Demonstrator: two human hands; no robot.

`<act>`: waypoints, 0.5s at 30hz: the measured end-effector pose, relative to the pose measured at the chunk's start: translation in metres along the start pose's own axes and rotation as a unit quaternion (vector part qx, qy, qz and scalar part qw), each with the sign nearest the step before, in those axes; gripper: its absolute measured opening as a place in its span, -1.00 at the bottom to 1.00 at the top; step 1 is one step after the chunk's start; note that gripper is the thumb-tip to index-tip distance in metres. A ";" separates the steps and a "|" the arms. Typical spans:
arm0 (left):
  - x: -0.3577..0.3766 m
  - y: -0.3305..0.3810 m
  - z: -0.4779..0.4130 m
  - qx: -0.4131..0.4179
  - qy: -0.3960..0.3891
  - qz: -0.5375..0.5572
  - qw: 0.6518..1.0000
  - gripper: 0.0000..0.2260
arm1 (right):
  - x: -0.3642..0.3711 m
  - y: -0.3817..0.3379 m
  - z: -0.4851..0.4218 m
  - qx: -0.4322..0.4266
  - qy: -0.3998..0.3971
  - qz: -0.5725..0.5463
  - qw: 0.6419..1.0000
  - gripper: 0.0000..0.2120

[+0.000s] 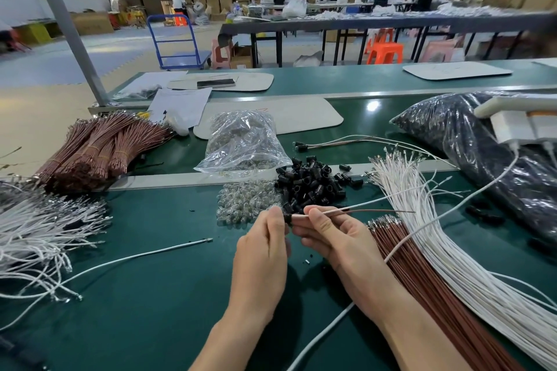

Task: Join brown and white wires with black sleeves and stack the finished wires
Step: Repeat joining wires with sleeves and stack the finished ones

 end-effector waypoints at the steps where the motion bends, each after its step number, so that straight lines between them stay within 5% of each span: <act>1: -0.001 0.002 -0.002 -0.004 0.003 0.021 1.000 -0.54 | -0.001 -0.001 -0.001 -0.001 0.005 -0.003 1.000 -0.71; 9: -0.032 -0.011 -0.018 -0.109 0.111 0.174 0.972 -0.48 | -0.016 -0.014 -0.003 -0.006 0.060 -0.061 0.996 -0.83; 15: -0.094 -0.034 -0.038 -0.191 0.304 0.276 0.891 -0.64 | -0.010 -0.019 0.005 -0.016 0.046 -0.039 0.998 -0.81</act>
Point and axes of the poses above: each hand's wrist, its own z-axis away from the middle knuckle, its own x-axis out of the palm, y = z × x, the point moved 9 cm from there along -z, towards the middle knuckle, and after that the axes turned 14 degrees about y, right-handed, at the moved point
